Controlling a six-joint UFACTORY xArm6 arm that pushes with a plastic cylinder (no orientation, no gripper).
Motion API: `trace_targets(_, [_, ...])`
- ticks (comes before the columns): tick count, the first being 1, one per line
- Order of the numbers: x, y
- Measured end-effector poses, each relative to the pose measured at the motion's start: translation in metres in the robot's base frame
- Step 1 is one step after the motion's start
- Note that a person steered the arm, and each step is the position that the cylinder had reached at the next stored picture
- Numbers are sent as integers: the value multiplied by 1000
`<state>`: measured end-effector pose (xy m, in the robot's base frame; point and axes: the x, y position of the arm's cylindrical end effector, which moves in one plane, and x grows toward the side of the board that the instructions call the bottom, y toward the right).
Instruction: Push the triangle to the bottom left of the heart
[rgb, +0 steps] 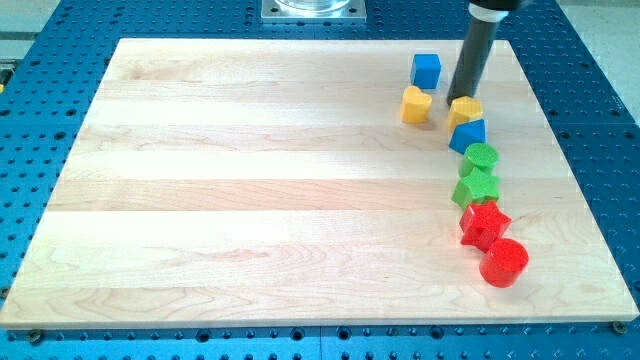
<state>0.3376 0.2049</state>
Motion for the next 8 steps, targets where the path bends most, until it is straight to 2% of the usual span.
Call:
trace_targets(1, [45,51])
trace_targets(2, [85,-8])
trace_targets(5, [92,-30])
trace_targets(6, [92,-142])
trace_targets(8, [92,-59])
